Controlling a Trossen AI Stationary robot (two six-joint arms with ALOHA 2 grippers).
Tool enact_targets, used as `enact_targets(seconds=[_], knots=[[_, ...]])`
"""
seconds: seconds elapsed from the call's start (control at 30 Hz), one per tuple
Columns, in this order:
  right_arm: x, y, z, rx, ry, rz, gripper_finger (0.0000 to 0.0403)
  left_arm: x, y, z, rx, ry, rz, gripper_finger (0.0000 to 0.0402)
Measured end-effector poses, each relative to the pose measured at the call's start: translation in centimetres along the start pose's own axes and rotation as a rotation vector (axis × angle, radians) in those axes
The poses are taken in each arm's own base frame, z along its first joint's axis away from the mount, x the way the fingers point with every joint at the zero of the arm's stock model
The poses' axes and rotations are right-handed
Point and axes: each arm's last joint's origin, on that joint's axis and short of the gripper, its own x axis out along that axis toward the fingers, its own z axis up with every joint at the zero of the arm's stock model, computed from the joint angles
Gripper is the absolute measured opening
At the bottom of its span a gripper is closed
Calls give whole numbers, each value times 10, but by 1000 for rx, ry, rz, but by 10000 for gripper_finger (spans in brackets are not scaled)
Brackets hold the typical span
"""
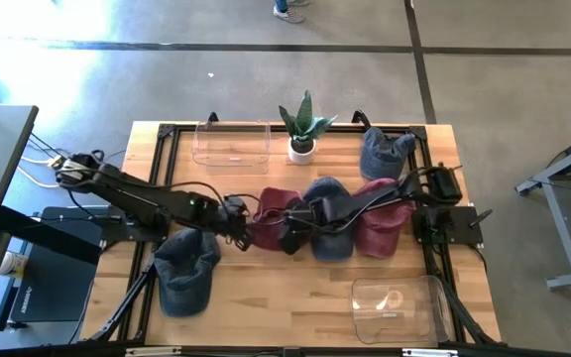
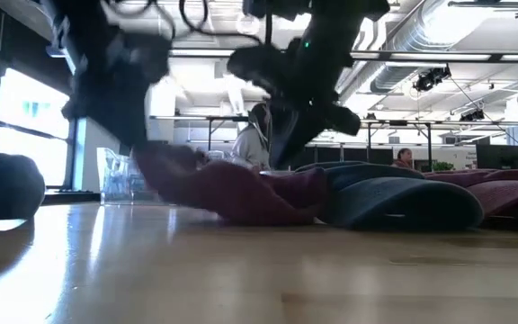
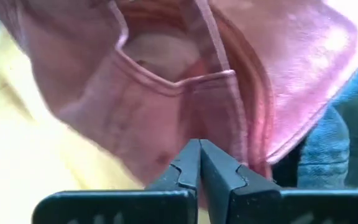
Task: Pick & Place hat
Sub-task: Put the left red cap into the top transparent bin
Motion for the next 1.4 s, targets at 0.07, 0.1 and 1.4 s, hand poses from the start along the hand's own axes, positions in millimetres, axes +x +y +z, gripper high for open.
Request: enact_targets(seconds=[0.07,0.1,1.4], knots=[[-7,2,2,-57,-5,45,20,-8,-4,3,25,10,-46,64],[-9,5,2,-83,-9,71,26,-10,-5,4,36,22,-58,64],[12,10,11,216,-81,252,2,-29,-3,12,-92,114,-195,204]])
